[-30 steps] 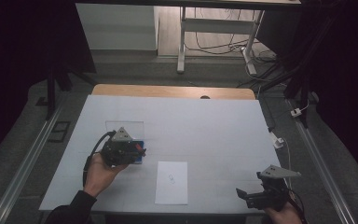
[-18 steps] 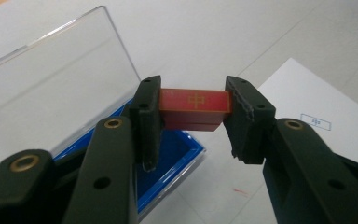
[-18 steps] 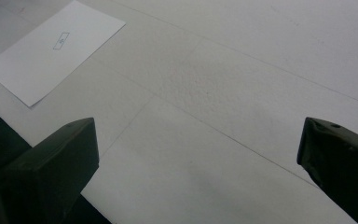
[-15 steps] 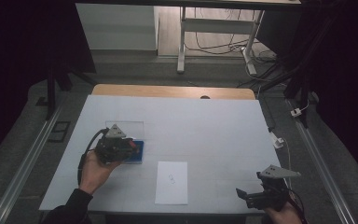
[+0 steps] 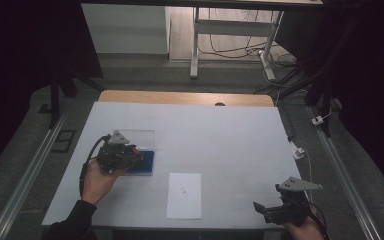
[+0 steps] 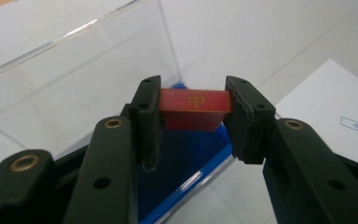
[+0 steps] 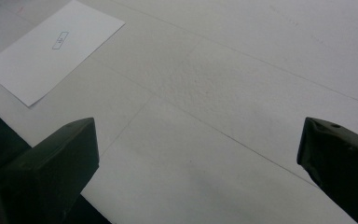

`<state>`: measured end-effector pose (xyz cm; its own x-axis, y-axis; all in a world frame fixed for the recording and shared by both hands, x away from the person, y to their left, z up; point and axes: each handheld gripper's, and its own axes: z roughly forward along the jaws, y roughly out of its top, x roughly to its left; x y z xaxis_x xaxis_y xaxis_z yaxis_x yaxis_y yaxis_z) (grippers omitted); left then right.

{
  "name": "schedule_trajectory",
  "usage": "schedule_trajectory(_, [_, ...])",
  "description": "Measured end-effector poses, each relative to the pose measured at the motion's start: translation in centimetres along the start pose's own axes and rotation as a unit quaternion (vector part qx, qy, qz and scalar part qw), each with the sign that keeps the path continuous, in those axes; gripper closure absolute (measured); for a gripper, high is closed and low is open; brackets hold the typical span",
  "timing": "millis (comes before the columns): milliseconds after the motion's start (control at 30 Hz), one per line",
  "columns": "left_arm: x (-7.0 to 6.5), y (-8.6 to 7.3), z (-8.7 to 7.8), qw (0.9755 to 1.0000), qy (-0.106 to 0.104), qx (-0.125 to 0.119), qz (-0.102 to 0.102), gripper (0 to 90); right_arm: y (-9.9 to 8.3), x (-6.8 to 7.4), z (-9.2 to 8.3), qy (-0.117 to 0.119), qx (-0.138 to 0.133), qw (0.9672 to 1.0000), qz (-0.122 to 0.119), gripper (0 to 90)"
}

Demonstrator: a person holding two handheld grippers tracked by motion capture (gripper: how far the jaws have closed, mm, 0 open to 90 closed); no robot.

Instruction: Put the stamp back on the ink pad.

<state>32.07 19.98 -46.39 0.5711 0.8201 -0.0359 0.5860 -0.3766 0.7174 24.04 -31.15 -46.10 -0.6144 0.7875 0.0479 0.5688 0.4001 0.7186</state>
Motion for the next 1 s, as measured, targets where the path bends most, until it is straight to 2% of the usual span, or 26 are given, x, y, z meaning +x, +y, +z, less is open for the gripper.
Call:
schedule_trajectory(400, [1.6,-0.5,1.1,0.9994,0.017,0.022,-0.021,58.0,0.0,0.0,0.0,0.000,0.000,1.0000,0.000,0.0])
schedule_trajectory(600, [2.1,-0.9,1.9,0.9988,0.022,0.040,-0.016,58.0,0.0,0.1,0.0,0.000,0.001,1.0000,-0.001,0.0])
schedule_trajectory(733, [2.3,-1.2,2.4,0.9983,0.019,0.051,-0.021,57.9,0.0,0.1,0.1,-0.001,0.002,1.0000,-0.002,0.0])
schedule_trajectory(1000, [2.2,-1.3,3.0,0.9972,0.020,0.070,-0.016,57.8,0.0,0.1,0.1,-0.001,0.002,1.0000,-0.004,0.0])
